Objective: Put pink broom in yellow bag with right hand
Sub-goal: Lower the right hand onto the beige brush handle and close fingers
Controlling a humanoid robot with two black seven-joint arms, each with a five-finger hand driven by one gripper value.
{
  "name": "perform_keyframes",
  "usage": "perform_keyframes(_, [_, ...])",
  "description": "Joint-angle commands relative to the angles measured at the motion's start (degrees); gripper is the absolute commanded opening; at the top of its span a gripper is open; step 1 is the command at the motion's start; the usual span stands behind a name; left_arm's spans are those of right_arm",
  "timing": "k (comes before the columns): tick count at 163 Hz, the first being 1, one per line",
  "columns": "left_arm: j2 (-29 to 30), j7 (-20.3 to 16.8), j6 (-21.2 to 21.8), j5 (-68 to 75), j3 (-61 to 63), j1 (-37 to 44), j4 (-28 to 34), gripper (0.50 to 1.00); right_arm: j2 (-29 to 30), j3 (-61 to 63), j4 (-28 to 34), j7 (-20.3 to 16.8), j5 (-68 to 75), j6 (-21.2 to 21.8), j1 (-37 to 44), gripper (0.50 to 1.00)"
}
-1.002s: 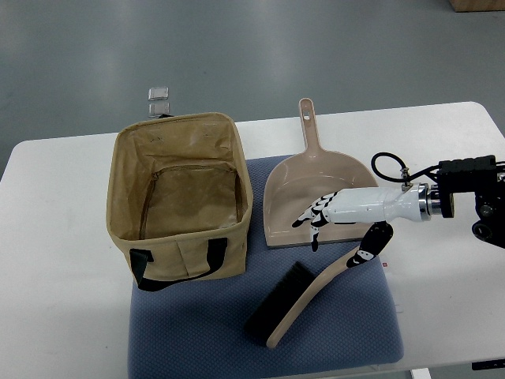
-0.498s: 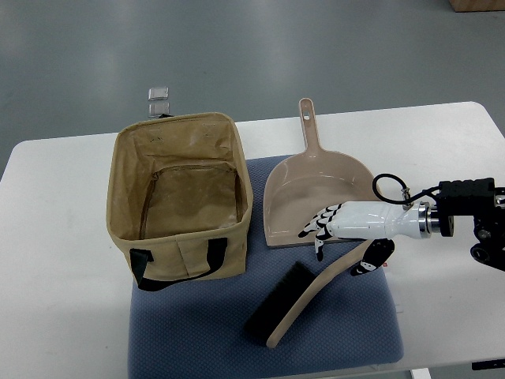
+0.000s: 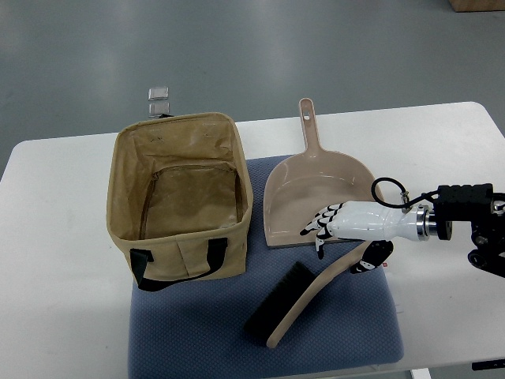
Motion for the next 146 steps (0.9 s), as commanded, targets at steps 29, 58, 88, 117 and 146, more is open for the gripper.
perform_keyframes(29, [0.0,0.0,0.0,0.0,0.0,0.0,0.0,1.0,0.0,0.0,0.0,0.0,0.1,0.0,-0.2,0.872])
perform_keyframes(58, [0.0,0.0,0.0,0.0,0.0,0.0,0.0,1.0,0.0,0.0,-0.2,0.0,0.1,0.0,-0.6,0.86])
perform_keyframes(88, [0.0,0.0,0.0,0.0,0.0,0.0,0.0,1.0,0.0,0.0,-0.8,0.0,0.1,-0.4,-0.6,0.832])
perform_keyframes(117, [0.0,0.0,0.0,0.0,0.0,0.0,0.0,1.0,0.0,0.0,-1.1,0.0,0.0,-0.5,-0.7,0.813])
perform_keyframes(146, [0.0,0.0,0.0,0.0,0.0,0.0,0.0,1.0,-0.1,0.0,-1.2,0.0,-0.1,-0.5,-0.9,0.76])
